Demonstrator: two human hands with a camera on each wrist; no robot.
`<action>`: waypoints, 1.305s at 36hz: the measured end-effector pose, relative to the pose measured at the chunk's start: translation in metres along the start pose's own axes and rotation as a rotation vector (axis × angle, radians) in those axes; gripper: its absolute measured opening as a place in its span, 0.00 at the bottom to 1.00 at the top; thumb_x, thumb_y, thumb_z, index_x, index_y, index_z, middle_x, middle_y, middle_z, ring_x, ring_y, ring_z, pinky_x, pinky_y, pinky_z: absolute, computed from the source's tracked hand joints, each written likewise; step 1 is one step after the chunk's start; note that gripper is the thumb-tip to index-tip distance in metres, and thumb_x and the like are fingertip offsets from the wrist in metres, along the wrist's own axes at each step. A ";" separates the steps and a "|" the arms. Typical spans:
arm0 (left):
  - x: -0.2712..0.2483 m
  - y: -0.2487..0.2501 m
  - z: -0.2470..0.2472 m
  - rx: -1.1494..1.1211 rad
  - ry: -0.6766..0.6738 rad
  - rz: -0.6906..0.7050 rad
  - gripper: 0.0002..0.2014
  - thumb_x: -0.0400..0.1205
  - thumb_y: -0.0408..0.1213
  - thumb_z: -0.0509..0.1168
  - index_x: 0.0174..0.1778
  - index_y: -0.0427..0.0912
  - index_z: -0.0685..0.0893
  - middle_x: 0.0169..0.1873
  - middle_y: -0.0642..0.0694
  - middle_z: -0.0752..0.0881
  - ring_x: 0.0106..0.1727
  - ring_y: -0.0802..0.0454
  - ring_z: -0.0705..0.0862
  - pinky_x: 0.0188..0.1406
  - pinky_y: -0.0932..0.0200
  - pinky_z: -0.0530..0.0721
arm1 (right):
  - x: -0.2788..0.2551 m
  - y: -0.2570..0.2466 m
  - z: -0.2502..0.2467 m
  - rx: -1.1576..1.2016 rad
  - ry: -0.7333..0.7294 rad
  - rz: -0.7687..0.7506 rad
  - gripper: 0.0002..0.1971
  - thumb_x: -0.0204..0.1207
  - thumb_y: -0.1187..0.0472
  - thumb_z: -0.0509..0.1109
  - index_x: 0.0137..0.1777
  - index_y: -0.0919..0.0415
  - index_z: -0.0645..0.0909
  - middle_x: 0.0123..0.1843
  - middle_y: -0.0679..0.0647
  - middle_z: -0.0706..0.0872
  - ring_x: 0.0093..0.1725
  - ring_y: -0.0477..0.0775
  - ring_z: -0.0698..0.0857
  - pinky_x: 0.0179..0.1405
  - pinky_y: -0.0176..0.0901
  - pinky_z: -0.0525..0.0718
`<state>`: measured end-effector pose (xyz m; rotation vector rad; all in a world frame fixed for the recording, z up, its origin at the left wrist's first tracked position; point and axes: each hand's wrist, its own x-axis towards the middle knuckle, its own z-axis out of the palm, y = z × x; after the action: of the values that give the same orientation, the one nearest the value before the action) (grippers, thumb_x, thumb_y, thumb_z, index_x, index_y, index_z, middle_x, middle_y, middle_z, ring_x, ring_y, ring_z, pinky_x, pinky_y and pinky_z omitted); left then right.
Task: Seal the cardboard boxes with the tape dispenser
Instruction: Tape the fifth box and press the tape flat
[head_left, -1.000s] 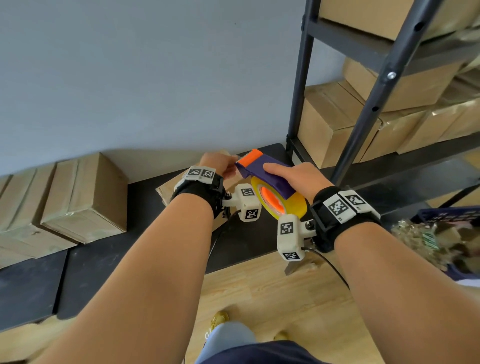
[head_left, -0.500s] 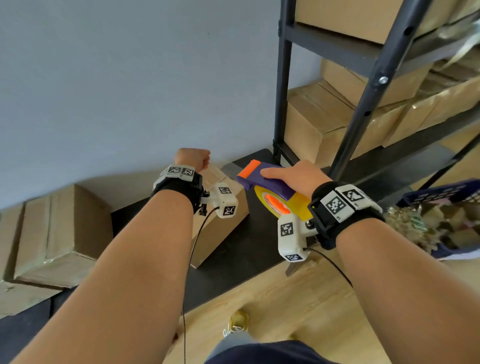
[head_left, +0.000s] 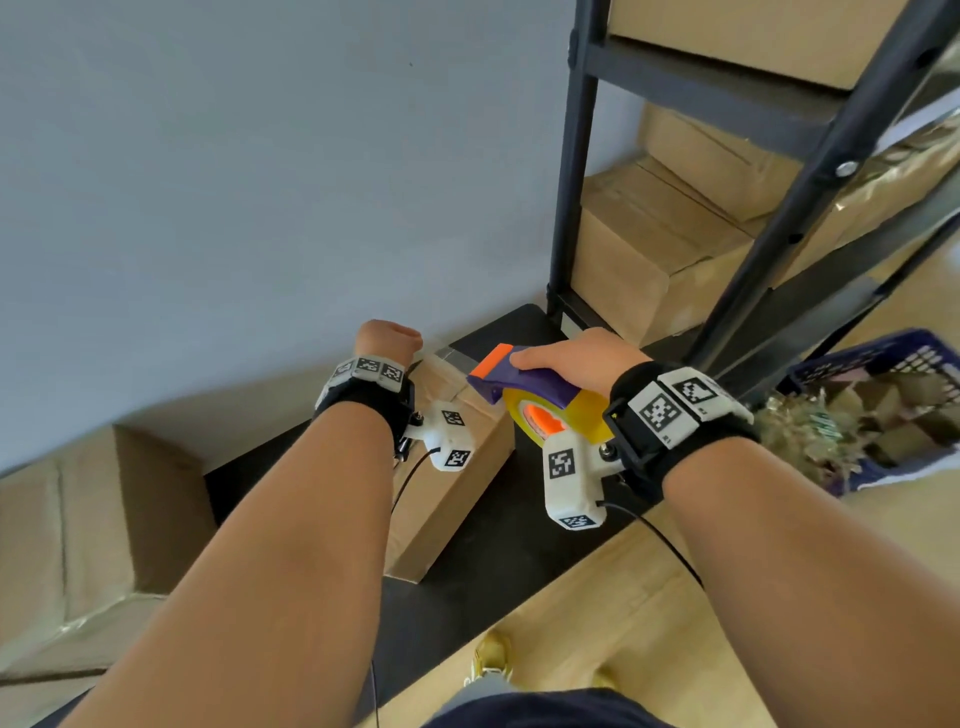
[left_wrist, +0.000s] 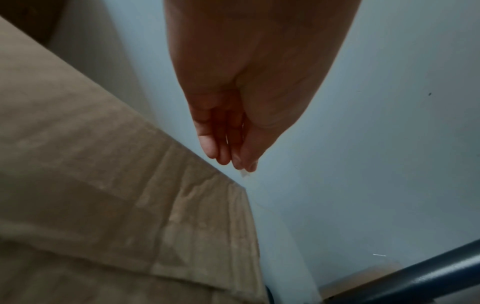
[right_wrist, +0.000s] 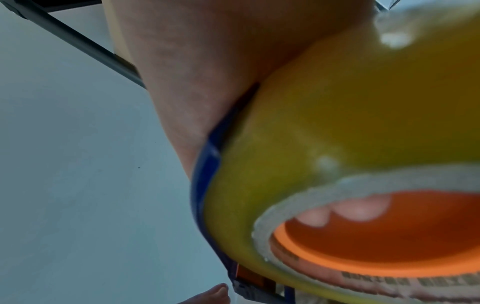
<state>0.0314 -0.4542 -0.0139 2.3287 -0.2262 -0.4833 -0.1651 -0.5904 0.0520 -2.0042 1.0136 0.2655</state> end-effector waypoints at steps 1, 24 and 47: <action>0.001 -0.001 0.001 0.002 -0.005 0.000 0.09 0.81 0.32 0.67 0.53 0.38 0.90 0.53 0.40 0.89 0.56 0.44 0.87 0.49 0.60 0.81 | 0.000 -0.001 0.001 -0.006 0.003 0.004 0.21 0.73 0.40 0.74 0.49 0.56 0.77 0.52 0.54 0.83 0.48 0.52 0.82 0.49 0.42 0.76; -0.017 -0.009 0.014 0.156 -0.072 -0.026 0.18 0.89 0.34 0.51 0.74 0.35 0.73 0.68 0.34 0.78 0.68 0.37 0.78 0.63 0.51 0.76 | 0.008 0.003 0.013 -0.034 0.025 0.078 0.29 0.72 0.38 0.74 0.62 0.60 0.76 0.54 0.57 0.83 0.54 0.56 0.84 0.50 0.43 0.79; -0.060 -0.031 0.052 0.730 0.086 0.479 0.15 0.84 0.39 0.60 0.66 0.45 0.80 0.66 0.47 0.77 0.71 0.46 0.71 0.69 0.51 0.74 | 0.000 0.025 0.014 0.121 -0.008 0.011 0.32 0.70 0.36 0.75 0.63 0.61 0.80 0.60 0.58 0.86 0.57 0.56 0.85 0.54 0.45 0.81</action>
<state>-0.0439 -0.4466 -0.0531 2.8404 -1.0325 -0.0487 -0.1813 -0.5877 0.0282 -1.8879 1.0123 0.2131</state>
